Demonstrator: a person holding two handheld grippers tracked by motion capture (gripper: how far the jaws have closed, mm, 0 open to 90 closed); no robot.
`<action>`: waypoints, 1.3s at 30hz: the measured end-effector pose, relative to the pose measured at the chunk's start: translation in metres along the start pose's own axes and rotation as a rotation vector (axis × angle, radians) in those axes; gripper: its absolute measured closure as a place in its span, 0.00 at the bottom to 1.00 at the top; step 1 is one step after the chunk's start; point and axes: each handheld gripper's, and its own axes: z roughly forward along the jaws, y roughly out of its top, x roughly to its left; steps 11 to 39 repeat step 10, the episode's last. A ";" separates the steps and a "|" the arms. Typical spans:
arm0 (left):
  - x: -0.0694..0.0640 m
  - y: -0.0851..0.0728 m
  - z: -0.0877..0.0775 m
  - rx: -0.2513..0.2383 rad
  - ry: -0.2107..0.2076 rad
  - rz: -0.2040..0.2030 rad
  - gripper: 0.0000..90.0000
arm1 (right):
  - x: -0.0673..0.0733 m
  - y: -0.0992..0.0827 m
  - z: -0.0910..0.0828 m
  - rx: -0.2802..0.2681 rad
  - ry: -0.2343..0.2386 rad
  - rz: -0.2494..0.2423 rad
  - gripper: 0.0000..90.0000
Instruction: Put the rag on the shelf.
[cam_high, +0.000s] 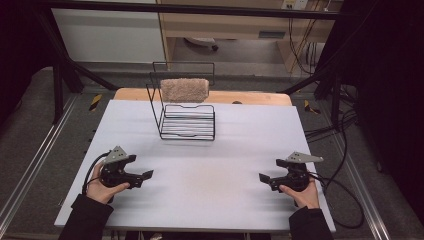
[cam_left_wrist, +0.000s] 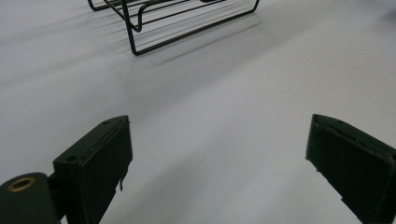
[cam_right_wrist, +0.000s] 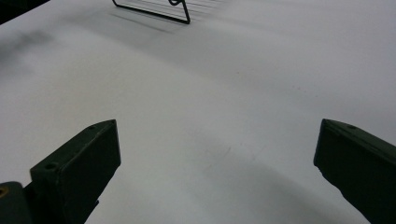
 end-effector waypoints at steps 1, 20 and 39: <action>0.000 -0.001 0.000 0.002 -0.001 0.002 0.08 | -0.001 0.000 -0.001 -0.005 0.000 -0.006 0.01; 0.002 -0.005 -0.001 0.004 0.006 -0.007 0.08 | -0.001 -0.001 -0.004 -0.012 0.005 0.002 0.01; 0.002 -0.005 -0.001 0.004 0.006 -0.007 0.08 | -0.001 -0.001 -0.004 -0.012 0.005 0.002 0.01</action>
